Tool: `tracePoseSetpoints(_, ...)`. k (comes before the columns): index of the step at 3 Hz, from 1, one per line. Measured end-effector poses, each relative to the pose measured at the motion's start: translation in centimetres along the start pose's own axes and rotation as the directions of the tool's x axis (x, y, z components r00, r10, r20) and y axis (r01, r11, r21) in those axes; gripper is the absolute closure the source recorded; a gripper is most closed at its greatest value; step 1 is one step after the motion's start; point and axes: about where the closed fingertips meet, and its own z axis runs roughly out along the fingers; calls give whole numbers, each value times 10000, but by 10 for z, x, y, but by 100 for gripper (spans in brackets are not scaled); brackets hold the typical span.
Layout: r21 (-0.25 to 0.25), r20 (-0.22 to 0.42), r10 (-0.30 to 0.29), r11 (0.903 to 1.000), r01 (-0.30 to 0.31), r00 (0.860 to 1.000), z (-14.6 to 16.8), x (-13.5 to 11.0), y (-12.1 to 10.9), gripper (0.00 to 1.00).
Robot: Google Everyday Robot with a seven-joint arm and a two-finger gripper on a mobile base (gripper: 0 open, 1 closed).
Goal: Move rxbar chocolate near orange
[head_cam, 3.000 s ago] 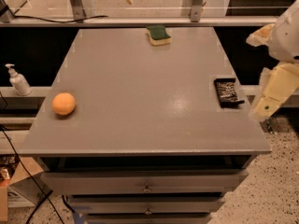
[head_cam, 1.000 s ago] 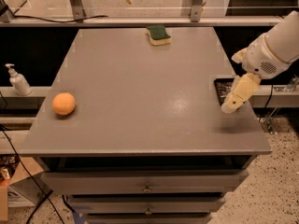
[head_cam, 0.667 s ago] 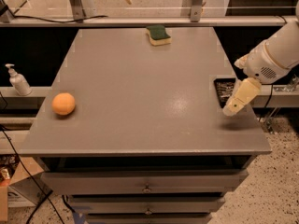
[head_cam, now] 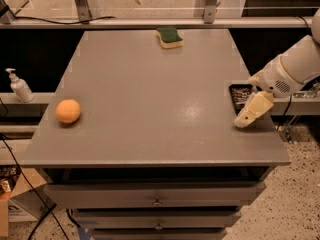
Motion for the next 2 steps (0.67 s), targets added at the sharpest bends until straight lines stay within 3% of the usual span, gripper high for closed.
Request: tracePoseSetpoints(2, -175, 71, -100, 9998, 101, 9999, 9, -4, 2, 54)
